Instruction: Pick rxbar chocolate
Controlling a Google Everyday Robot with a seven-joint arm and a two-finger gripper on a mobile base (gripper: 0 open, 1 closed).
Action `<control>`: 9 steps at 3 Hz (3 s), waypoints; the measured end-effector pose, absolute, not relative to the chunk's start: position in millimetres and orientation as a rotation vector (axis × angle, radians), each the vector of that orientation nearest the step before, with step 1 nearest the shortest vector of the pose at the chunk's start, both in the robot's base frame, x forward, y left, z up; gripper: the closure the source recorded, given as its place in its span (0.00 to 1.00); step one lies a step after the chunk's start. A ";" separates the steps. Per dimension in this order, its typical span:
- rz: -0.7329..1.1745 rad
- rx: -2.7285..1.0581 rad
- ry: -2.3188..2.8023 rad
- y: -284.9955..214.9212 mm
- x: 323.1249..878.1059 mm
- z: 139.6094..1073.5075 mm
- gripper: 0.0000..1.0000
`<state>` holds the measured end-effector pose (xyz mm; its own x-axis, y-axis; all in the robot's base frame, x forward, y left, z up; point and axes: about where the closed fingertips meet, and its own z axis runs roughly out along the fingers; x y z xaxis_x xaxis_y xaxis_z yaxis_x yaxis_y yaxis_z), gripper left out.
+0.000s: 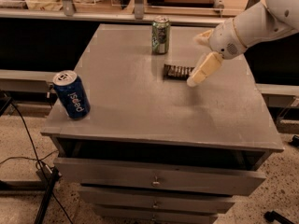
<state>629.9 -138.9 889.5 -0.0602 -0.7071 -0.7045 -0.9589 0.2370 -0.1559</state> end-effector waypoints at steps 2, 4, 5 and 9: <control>0.582 -1.497 1.759 -139.4 636.8 852.8 0.00; 0.615 -1.440 1.793 -141.2 639.7 828.6 0.00; 0.622 -1.438 1.796 -139.0 640.0 825.9 0.14; 0.631 -1.444 1.794 -134.3 640.3 827.5 1.00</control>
Offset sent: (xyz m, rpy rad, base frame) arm 0.0087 -0.0063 -0.0524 0.1315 0.0026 0.0306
